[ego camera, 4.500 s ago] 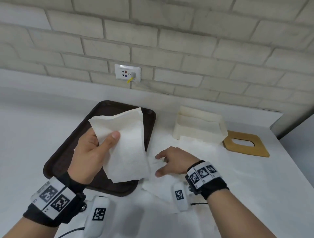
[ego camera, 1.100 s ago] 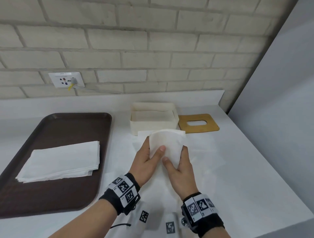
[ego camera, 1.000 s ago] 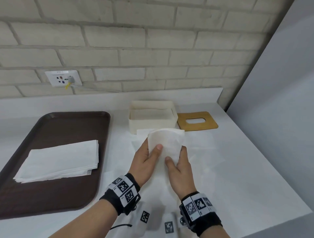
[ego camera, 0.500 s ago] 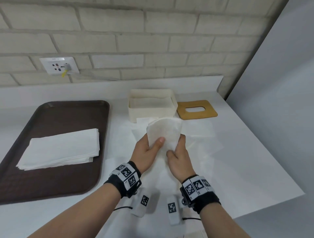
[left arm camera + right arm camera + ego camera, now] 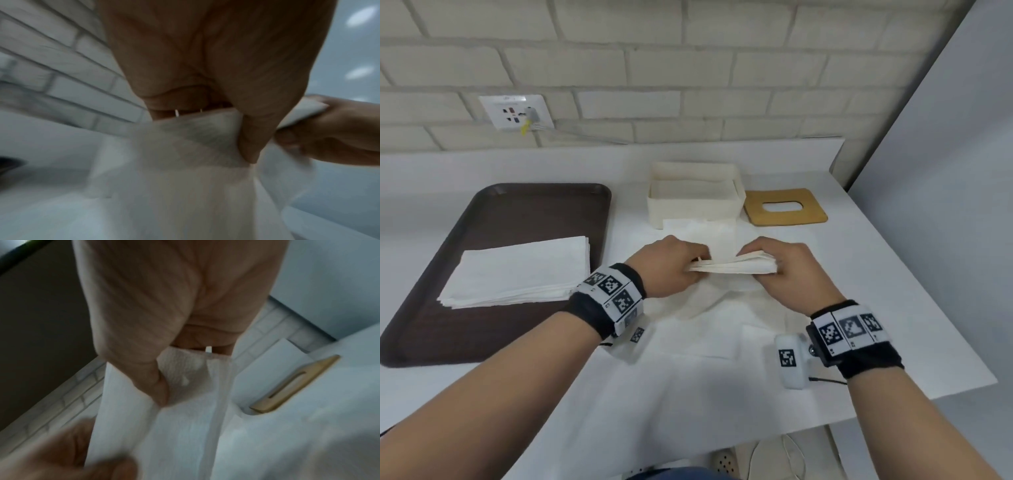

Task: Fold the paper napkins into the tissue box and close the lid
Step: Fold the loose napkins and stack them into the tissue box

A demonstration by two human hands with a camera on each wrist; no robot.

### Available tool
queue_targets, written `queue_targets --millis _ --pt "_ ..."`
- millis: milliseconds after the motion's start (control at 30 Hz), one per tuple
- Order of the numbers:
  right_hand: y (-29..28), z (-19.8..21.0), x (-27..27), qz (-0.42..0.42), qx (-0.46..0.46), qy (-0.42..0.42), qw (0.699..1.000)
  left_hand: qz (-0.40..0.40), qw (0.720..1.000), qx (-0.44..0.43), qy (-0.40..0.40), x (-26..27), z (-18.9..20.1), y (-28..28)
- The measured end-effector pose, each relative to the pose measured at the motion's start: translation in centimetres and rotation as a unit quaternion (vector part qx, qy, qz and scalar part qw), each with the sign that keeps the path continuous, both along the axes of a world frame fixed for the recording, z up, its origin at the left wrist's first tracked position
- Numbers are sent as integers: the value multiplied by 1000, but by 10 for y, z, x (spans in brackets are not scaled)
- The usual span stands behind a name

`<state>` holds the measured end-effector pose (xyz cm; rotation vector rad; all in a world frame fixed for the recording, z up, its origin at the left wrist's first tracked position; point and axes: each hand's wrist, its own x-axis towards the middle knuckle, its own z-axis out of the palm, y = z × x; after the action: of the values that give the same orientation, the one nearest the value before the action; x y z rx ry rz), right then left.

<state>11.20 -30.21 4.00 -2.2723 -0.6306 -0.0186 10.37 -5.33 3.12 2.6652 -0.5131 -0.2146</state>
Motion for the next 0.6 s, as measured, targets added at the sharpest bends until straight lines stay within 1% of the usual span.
queue_targets --millis 67,167,233,300,400,433,533,600 --pt "-9 -11 -4 -27 72 13 997 31 1000 -5 2 -3 -7 16" --pt "-13 -24 -8 -62 159 26 985 61 995 -45 -60 -10 -11 23" --pt "-12 -35 -10 -79 195 53 976 75 993 -57 -76 -13 -15 19" --pt "-11 -48 -8 -85 190 85 974 89 994 -51 -49 -14 -22 15" --pt "-12 -68 -4 -77 109 115 984 97 995 -14 8 -15 -37 10" --pt "-12 -71 -2 -76 97 123 985 98 995 -9 16 -15 -41 9" --pt "-13 -76 3 -79 104 124 984 106 994 -8 12 -15 -45 8" --pt "-14 -69 5 -76 102 107 986 115 993 15 -2 -15 -40 9"
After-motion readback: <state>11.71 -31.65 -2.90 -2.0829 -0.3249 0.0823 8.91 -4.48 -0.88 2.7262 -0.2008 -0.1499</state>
